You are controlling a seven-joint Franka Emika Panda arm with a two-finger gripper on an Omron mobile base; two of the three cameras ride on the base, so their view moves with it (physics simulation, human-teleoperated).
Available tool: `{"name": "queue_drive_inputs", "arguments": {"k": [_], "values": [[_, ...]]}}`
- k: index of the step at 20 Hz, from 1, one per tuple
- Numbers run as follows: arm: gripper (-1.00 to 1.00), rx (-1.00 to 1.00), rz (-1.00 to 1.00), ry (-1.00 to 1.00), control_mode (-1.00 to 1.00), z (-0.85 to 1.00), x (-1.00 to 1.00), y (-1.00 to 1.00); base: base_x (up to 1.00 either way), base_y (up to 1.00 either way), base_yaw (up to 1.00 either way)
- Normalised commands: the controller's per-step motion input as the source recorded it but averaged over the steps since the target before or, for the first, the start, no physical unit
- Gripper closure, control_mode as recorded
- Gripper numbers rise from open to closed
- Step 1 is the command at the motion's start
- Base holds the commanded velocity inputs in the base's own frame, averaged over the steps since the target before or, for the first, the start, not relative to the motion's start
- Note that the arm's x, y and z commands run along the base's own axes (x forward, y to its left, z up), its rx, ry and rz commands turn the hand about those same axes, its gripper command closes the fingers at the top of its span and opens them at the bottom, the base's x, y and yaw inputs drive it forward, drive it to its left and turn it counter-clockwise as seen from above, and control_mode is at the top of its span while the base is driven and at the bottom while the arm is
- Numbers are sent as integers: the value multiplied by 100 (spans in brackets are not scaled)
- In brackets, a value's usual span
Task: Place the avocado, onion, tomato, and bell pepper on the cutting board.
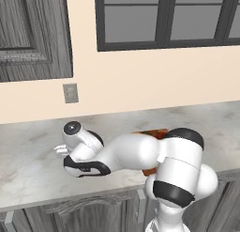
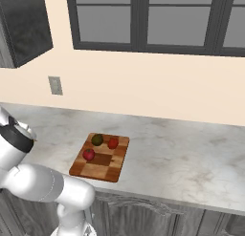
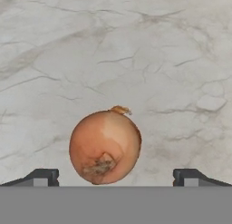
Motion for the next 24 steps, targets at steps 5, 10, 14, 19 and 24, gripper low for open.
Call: {"name": "queue_drive_inputs", "arguments": {"k": [5, 10, 14, 19, 24], "values": [[-100, 0, 0, 0, -100, -9, 4, 0, 0, 0, 0], [-100, 0, 0, 0, -100, -14, 2, 0, 0, 0, 0], [-100, 0, 0, 0, -100, -15, 5, 0, 0, 0, 0], [-100, 0, 0, 0, -100, -12, 13, 0, 0, 0, 0], [-100, 0, -1, 0, -100, -13, 17, 12, 0, 0, 0]]}}
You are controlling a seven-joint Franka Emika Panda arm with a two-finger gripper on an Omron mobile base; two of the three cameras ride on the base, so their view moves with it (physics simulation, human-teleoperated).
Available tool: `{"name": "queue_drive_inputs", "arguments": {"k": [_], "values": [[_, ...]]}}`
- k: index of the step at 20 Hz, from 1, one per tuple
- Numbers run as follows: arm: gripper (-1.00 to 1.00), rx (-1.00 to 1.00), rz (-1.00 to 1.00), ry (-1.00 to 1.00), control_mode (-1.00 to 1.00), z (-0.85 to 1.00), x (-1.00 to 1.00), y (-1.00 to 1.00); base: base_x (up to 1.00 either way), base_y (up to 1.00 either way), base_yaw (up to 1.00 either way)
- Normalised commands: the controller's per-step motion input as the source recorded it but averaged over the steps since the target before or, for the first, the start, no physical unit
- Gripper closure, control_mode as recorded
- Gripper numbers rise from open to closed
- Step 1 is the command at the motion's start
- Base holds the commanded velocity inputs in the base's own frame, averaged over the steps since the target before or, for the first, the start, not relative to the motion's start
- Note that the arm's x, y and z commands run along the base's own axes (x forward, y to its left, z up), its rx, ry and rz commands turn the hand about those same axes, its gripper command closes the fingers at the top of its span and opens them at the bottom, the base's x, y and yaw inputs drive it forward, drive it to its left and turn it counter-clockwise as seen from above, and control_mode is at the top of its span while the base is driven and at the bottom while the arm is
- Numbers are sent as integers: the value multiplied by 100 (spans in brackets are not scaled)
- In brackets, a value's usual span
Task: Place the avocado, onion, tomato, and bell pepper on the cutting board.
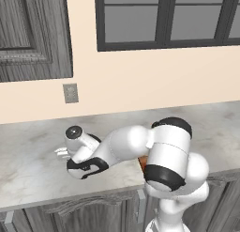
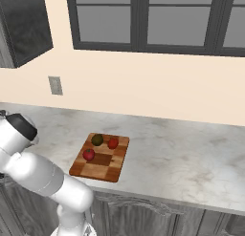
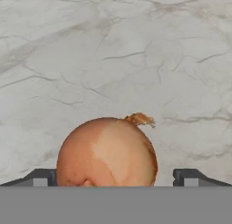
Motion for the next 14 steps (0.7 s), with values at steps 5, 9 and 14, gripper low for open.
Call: {"name": "queue_drive_inputs", "arguments": {"k": [5, 9, 14], "values": [[-100, 0, 0, 0, -100, -15, 7, 21, 0, 0, 0], [-100, 0, 0, 0, -100, -16, 0, 23, 0, 0, 0], [100, 0, 0, 7, -100, -18, 6, 25, 0, 0, 0]]}}
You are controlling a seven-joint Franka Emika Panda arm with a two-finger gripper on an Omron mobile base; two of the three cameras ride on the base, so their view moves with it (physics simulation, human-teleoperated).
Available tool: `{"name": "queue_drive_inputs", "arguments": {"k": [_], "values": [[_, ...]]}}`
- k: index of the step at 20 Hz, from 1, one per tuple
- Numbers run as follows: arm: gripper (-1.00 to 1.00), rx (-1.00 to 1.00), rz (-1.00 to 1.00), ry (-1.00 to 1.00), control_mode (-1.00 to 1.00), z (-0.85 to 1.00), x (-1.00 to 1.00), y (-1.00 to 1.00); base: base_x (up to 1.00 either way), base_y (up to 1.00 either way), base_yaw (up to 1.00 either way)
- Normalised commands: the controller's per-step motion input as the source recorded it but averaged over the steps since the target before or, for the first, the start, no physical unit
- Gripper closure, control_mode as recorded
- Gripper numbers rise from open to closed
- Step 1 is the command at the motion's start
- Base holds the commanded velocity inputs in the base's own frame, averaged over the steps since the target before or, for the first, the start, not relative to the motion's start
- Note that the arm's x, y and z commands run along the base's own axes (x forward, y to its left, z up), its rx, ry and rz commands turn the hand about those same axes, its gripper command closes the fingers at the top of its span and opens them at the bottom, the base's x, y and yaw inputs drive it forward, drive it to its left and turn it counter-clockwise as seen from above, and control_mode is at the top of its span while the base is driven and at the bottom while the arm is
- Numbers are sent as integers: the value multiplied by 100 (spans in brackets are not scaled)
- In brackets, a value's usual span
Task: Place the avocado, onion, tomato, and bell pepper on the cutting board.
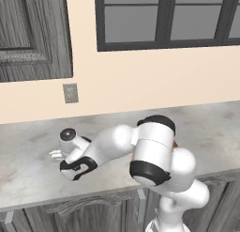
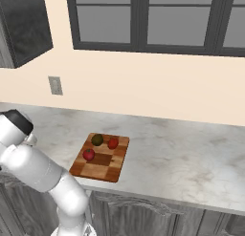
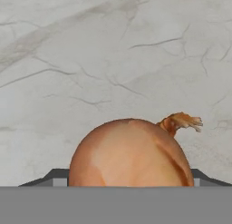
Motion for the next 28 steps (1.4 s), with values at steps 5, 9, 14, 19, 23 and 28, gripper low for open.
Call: {"name": "queue_drive_inputs", "arguments": {"k": [5, 9, 14, 19, 23, 28], "values": [[100, 0, 1, 1, -100, -3, 0, 1, 0, 0, 0], [100, -1, 0, -2, -100, 21, -3, -5, 0, 0, 0], [100, -5, 0, 0, -100, 36, -21, -32, 0, 0, 0], [100, -7, 0, 0, -100, 29, -34, -51, 0, 0, 0], [100, -6, 0, 0, -100, 27, -27, -55, 0, 0, 0], [100, -4, 0, 0, -100, 33, -21, -57, 0, 0, 0]]}}
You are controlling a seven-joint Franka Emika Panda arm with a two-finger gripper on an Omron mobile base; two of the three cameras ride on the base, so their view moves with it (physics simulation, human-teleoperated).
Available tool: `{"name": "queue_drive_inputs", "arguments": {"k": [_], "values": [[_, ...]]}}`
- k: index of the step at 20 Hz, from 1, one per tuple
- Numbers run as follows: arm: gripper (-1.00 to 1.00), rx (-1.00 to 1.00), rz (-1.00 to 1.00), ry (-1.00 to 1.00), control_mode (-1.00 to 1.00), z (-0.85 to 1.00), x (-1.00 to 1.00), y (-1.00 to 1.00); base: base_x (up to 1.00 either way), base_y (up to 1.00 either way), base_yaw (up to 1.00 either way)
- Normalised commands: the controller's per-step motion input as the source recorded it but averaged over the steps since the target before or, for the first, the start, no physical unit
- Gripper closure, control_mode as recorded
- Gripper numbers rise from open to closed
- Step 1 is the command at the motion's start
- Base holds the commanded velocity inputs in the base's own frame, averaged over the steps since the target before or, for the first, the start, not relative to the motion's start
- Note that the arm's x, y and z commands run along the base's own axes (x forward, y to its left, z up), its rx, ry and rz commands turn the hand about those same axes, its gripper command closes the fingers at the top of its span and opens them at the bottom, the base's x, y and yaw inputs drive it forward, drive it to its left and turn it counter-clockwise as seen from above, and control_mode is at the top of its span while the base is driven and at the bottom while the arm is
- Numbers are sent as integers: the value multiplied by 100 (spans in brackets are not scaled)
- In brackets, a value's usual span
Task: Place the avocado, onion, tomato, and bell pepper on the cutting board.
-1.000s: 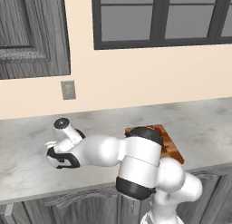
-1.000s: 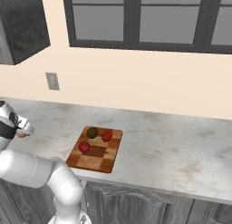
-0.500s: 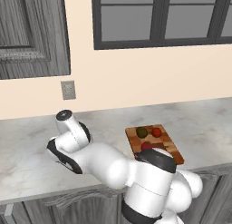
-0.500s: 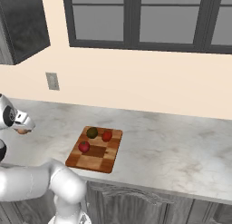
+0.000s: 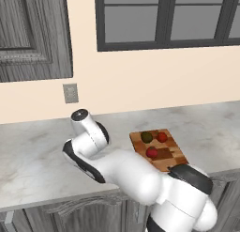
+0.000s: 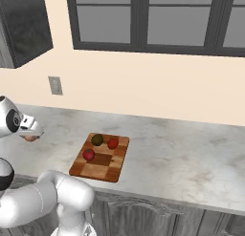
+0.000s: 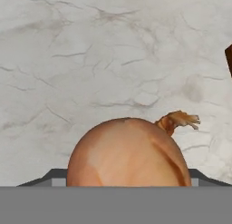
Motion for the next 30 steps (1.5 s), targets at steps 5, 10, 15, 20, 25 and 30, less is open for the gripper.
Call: {"name": "queue_drive_inputs", "arguments": {"k": [5, 10, 15, 20, 25, 30], "values": [[100, -3, 0, 0, -100, 31, -19, -53, 0, 0, 0], [100, -1, 0, 0, -100, 26, -21, -54, 0, 0, 0], [100, 0, 0, 0, -100, 20, -21, -54, 0, 0, 0], [100, 0, -1, 1, -100, 19, -12, -55, 0, 0, 0], [100, 0, -1, 1, -100, 17, -7, -60, 0, 0, 0], [100, 0, -2, 2, -100, 12, -3, -64, 0, 0, 0]]}}
